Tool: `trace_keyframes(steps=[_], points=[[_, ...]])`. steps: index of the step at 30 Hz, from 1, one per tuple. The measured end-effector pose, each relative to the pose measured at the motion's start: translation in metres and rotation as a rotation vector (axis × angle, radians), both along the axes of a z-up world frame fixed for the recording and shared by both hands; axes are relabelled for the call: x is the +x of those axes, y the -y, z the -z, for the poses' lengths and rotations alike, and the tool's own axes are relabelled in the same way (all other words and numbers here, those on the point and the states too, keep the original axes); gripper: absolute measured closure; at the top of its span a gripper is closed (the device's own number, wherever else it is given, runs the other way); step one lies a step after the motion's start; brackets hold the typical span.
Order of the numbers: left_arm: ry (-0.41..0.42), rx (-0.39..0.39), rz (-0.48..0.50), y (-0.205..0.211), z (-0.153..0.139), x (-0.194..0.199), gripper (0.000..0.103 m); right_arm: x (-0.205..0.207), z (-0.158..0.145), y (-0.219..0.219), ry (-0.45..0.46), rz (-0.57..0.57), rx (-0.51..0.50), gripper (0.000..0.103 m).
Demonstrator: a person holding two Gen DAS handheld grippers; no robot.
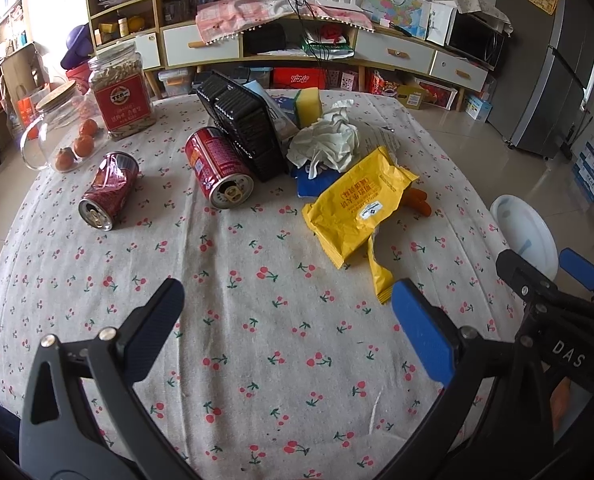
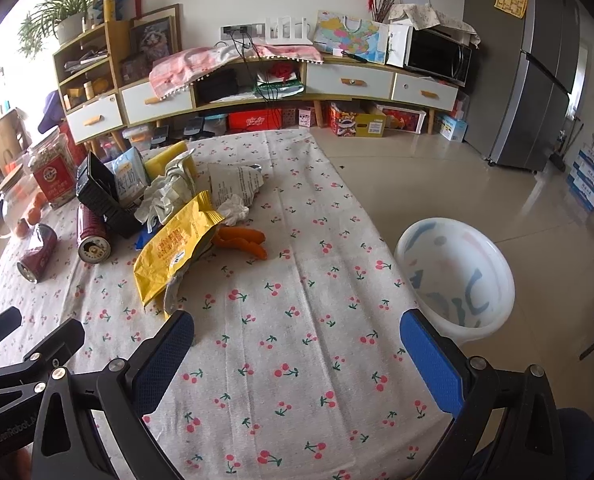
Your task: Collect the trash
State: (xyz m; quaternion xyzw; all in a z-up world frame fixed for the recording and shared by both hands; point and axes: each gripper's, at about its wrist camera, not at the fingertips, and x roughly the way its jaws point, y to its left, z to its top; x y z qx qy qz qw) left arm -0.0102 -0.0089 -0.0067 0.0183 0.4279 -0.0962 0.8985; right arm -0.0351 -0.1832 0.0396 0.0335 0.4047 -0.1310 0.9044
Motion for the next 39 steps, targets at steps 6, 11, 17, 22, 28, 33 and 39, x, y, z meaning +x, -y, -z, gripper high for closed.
trace_keyframes(steps=[6, 11, 17, 22, 28, 33, 39], points=[[-0.003, -0.003, -0.007, -0.001, -0.001, 0.000, 0.000, 0.000, 0.000, 0.000, 0.003, -0.002, 0.006, 0.000], [-0.003, -0.002, -0.006, 0.001, -0.001, -0.003, 0.000, 0.000, 0.001, -0.001, 0.003, -0.004, -0.001, 0.000], [-0.008, -0.004, -0.009, -0.002, -0.001, 0.001, 0.000, 0.000, 0.001, -0.002, 0.003, -0.004, -0.019, 0.000], [-0.009, -0.004, -0.011, -0.003, 0.000, 0.002, 0.000, 0.001, 0.003, -0.002, -0.013, -0.005, -0.023, 0.000], [-0.014, -0.005, -0.016, -0.005, 0.001, 0.004, 0.000, 0.002, 0.005, -0.002, -0.029, -0.009, -0.010, 0.000], [-0.024, 0.005, -0.037, -0.010, 0.001, 0.007, 0.000, 0.003, 0.007, -0.004, -0.041, -0.014, -0.037, 0.000], [-0.027, 0.021, -0.113, -0.046, -0.018, 0.029, 0.000, 0.015, -0.007, -0.007, -0.054, -0.070, -0.083, 0.000]])
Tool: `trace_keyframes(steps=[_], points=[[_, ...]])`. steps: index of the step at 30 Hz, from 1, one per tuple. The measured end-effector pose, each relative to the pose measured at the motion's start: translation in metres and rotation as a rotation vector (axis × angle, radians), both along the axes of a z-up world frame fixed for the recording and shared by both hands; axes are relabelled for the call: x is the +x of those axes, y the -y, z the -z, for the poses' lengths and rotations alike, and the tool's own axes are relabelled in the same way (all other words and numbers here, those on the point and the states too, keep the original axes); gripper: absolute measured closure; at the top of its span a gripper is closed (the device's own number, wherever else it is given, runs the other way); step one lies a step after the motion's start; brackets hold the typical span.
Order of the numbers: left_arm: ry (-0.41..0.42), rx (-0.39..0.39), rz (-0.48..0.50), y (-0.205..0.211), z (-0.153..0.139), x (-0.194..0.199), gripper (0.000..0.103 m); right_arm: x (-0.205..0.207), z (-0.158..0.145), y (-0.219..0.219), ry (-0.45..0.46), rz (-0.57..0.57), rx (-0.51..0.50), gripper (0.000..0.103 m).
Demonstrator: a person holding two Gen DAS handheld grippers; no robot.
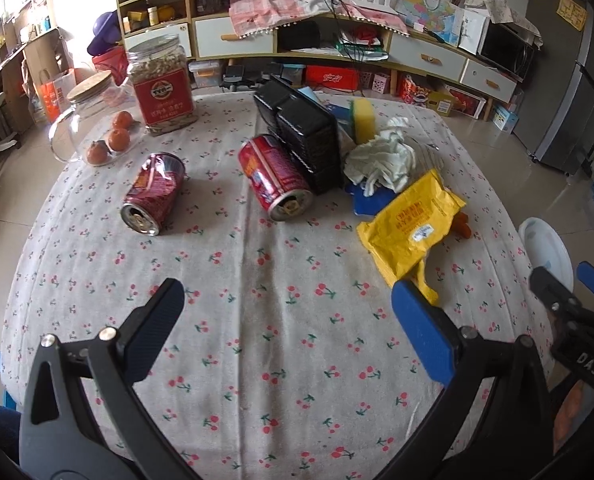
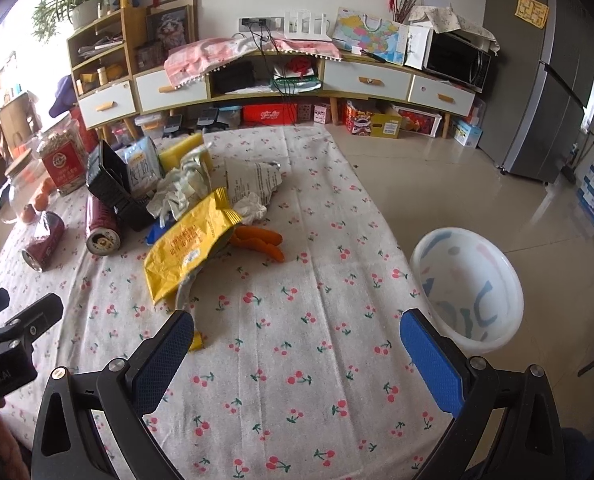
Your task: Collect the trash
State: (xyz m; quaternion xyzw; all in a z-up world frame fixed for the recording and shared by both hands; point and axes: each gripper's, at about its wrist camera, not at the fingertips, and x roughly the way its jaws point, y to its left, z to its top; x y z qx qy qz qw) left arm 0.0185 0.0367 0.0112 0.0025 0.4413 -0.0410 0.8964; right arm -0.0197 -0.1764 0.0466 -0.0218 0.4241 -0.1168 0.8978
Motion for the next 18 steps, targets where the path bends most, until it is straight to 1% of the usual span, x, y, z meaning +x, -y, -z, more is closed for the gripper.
trace_keyframes(steps=[1, 2, 4, 5, 6, 7, 9, 10, 12, 13, 14, 15, 18], points=[[-0.003, -0.006, -0.025, -0.011, -0.006, 0.007, 0.000, 0.001, -0.011, 0.000, 0.066, -0.015, 0.001, 0.000], [-0.001, -0.014, -0.052, -0.022, -0.012, 0.014, 0.000, 0.002, -0.023, 0.001, 0.110, -0.032, 0.020, 0.000], [0.000, -0.020, -0.090, -0.042, -0.024, 0.026, 0.000, 0.004, -0.044, 0.003, 0.247, -0.096, 0.067, 0.000], [-0.001, -0.016, -0.100, -0.049, -0.029, 0.032, 0.000, 0.011, -0.051, 0.005, 0.253, -0.134, 0.106, 0.000], [0.002, -0.009, -0.109, -0.056, -0.033, 0.038, 0.000, 0.022, -0.054, 0.005, 0.236, -0.153, 0.117, 0.000], [0.003, -0.002, -0.115, -0.061, -0.035, 0.044, 0.000, 0.032, -0.058, 0.003, 0.225, -0.162, 0.105, 0.000], [-0.027, -0.019, -0.109, -0.071, -0.033, 0.058, 0.000, 0.057, -0.059, 0.004, 0.177, -0.171, 0.113, 0.000], [-0.039, -0.026, -0.124, -0.080, -0.032, 0.066, 0.000, 0.072, -0.062, 0.004, 0.157, -0.176, 0.137, 0.000], [-0.056, -0.021, -0.177, -0.096, -0.027, 0.078, 0.000, 0.100, -0.055, 0.008, 0.074, -0.171, 0.218, 0.000], [-0.066, -0.030, -0.195, -0.103, -0.024, 0.083, 0.000, 0.110, -0.044, 0.012, 0.025, -0.170, 0.276, 0.000], [-0.082, -0.039, -0.209, -0.109, -0.019, 0.088, 0.000, 0.120, -0.038, 0.010, 0.006, -0.172, 0.301, 0.000], [-0.098, -0.040, -0.221, -0.113, -0.014, 0.094, 0.001, 0.121, -0.028, 0.011, -0.011, -0.176, 0.343, 0.000], [-0.147, -0.021, -0.226, -0.118, 0.003, 0.110, 0.007, 0.127, 0.002, 0.003, -0.062, -0.196, 0.405, 0.000]])
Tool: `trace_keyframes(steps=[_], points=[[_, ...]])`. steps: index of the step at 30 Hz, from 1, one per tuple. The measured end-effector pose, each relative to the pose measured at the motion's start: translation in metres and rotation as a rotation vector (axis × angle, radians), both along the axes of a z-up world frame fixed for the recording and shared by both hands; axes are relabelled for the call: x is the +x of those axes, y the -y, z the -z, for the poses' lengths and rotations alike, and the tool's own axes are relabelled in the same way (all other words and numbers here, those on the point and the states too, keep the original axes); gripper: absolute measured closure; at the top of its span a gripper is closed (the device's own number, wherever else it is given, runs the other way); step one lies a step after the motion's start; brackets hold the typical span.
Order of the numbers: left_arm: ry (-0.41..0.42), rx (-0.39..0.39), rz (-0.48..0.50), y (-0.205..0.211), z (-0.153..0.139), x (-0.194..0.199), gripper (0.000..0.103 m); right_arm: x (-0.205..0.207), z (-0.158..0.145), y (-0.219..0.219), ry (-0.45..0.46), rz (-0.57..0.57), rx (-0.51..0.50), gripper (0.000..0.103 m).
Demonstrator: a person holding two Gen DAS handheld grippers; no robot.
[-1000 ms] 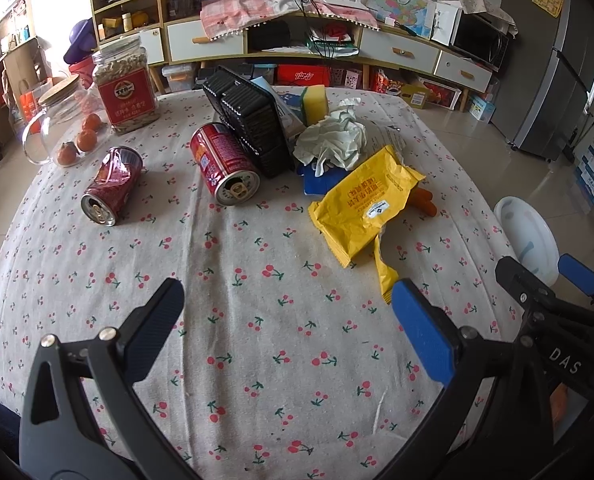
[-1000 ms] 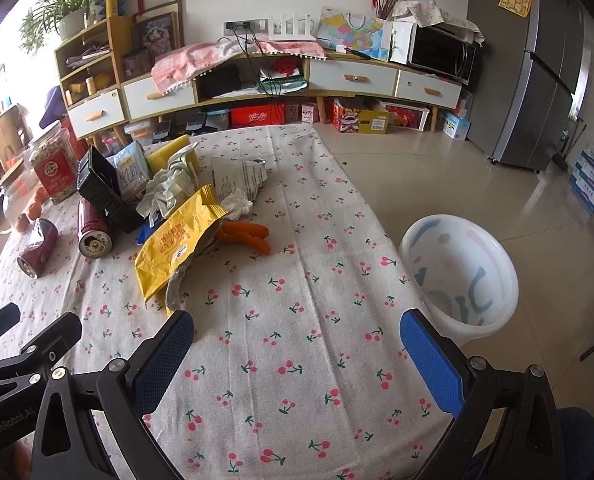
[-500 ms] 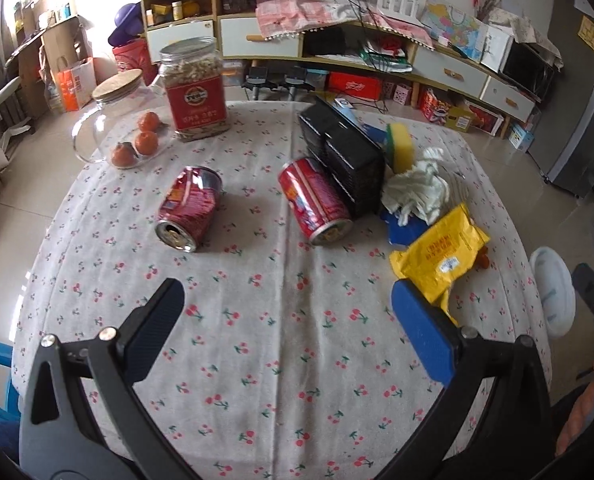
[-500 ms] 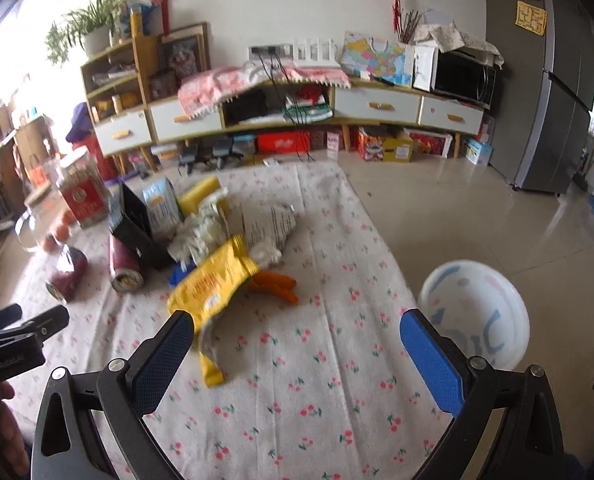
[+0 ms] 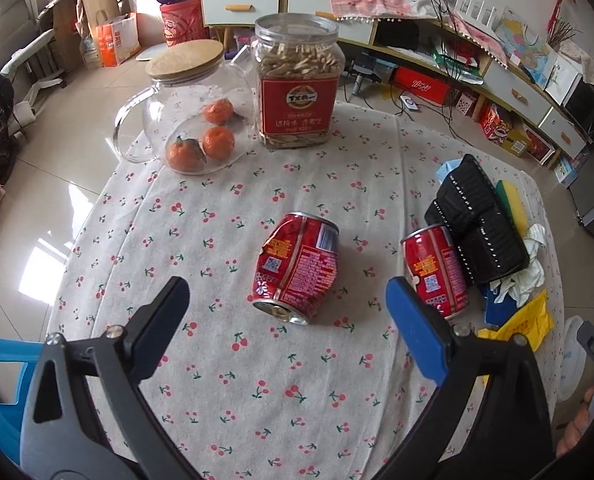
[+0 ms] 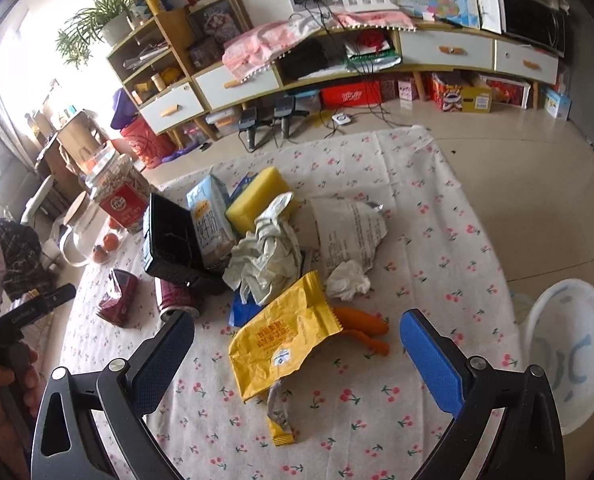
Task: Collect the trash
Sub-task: 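Grasp the crushed red can with the left tool while the right tool grasps the yellow wrapper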
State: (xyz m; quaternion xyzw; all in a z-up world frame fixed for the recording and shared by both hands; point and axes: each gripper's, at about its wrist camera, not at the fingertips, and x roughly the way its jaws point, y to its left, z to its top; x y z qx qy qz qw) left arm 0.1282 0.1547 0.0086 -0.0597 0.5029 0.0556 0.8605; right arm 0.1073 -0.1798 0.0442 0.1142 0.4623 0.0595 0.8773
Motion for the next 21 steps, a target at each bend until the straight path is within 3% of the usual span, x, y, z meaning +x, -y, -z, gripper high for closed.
trace_keyframes(steps=[2, 5, 14, 17, 19, 21], points=[[-0.027, -0.009, 0.001, -0.002, 0.008, 0.008, 0.009, 0.001, 0.020, 0.000, -0.045, 0.021, 0.053, 0.002], [-0.042, 0.005, -0.011, -0.006, 0.015, 0.017, 0.009, 0.007, 0.047, 0.008, -0.130, 0.067, 0.158, 0.014], [-0.150, -0.005, -0.028, -0.008, 0.047, 0.038, 0.009, 0.014, 0.080, 0.015, -0.189, 0.104, 0.346, 0.027], [-0.155, 0.007, -0.030, -0.006, 0.049, 0.039, 0.009, 0.017, 0.084, 0.011, -0.192, 0.096, 0.351, 0.038], [-0.145, 0.013, -0.021, -0.003, 0.047, 0.039, 0.011, 0.016, 0.086, 0.009, -0.190, 0.079, 0.358, 0.054], [-0.139, 0.003, -0.010, 0.000, 0.048, 0.039, 0.019, 0.016, 0.086, 0.007, -0.191, 0.067, 0.355, 0.064]])
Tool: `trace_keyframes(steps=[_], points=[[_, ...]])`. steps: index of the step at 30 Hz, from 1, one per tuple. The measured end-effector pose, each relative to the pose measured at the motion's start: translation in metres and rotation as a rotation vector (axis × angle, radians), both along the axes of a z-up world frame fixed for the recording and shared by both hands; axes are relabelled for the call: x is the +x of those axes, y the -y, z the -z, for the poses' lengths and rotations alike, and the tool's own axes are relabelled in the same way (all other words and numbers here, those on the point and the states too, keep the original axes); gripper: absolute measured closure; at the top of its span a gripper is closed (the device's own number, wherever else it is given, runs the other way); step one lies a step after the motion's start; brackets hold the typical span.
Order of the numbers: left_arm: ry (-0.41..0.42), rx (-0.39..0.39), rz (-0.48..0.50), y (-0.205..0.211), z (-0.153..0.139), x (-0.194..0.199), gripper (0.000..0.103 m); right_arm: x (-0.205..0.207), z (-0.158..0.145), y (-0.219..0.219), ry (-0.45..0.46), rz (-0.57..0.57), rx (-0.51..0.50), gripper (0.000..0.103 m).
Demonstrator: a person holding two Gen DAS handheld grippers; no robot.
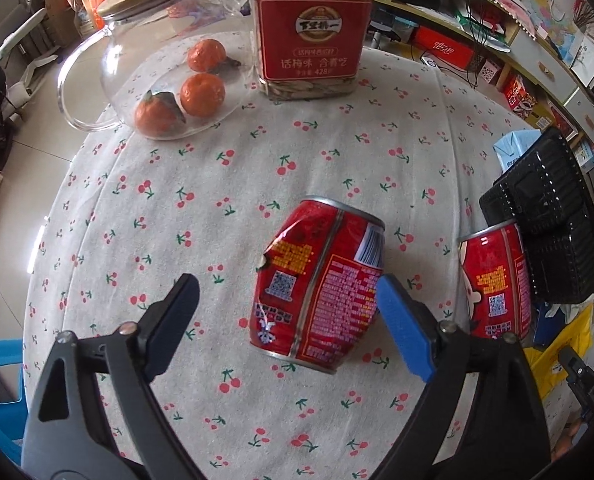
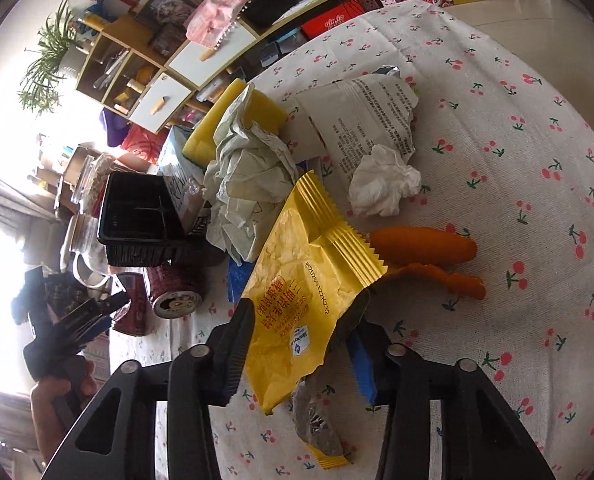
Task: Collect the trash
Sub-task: 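Grasp the crushed red can with the left tool while the right tool grasps the yellow wrapper, then carry the can and wrapper to the white basin and release both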
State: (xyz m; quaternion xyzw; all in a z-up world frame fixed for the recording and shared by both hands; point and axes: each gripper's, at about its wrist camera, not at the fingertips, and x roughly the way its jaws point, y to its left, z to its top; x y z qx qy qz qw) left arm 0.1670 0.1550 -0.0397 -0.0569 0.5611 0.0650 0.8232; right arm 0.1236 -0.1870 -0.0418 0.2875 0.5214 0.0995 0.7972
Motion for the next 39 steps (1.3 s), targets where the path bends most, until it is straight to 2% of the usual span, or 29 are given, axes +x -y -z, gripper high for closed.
trace_keyframes(steps=[1, 2, 3, 4, 7, 16, 24, 30, 36, 39], points=[[-0.002, -0.008, 0.006, 0.002, 0.001, 0.001, 0.030, -0.001, 0.000, -0.001, 0.003, -0.002, -0.006, 0.073], [-0.005, -0.022, 0.012, 0.002, 0.003, 0.002, 0.040, -0.001, -0.001, -0.001, 0.006, -0.005, -0.011, 0.076], [-0.007, -0.041, 0.016, 0.003, 0.003, 0.002, 0.045, -0.001, -0.002, -0.001, 0.009, -0.008, -0.013, 0.083], [-0.011, -0.061, 0.020, 0.004, 0.006, 0.003, 0.057, -0.002, -0.003, 0.000, 0.014, -0.010, -0.016, 0.087], [0.005, -0.073, 0.015, 0.006, 0.005, 0.001, 0.064, -0.005, -0.010, -0.001, 0.042, -0.026, -0.021, 0.093], [0.034, -0.127, -0.013, 0.003, 0.000, -0.013, 0.065, -0.021, -0.032, -0.006, 0.129, -0.066, -0.121, 0.096], [0.108, -0.183, -0.030, 0.000, -0.019, -0.039, 0.065, -0.037, -0.061, -0.018, 0.236, -0.102, -0.274, 0.097], [0.208, -0.208, 0.035, 0.024, -0.046, -0.064, 0.065, -0.051, -0.086, -0.019, 0.323, -0.093, -0.421, 0.097], [0.276, -0.252, 0.086, 0.060, -0.065, -0.084, 0.065, -0.065, -0.107, -0.010, 0.390, -0.073, -0.490, 0.097], [0.296, -0.304, 0.123, 0.082, -0.070, -0.098, 0.065, -0.071, -0.112, -0.001, 0.405, -0.058, -0.511, 0.097]])
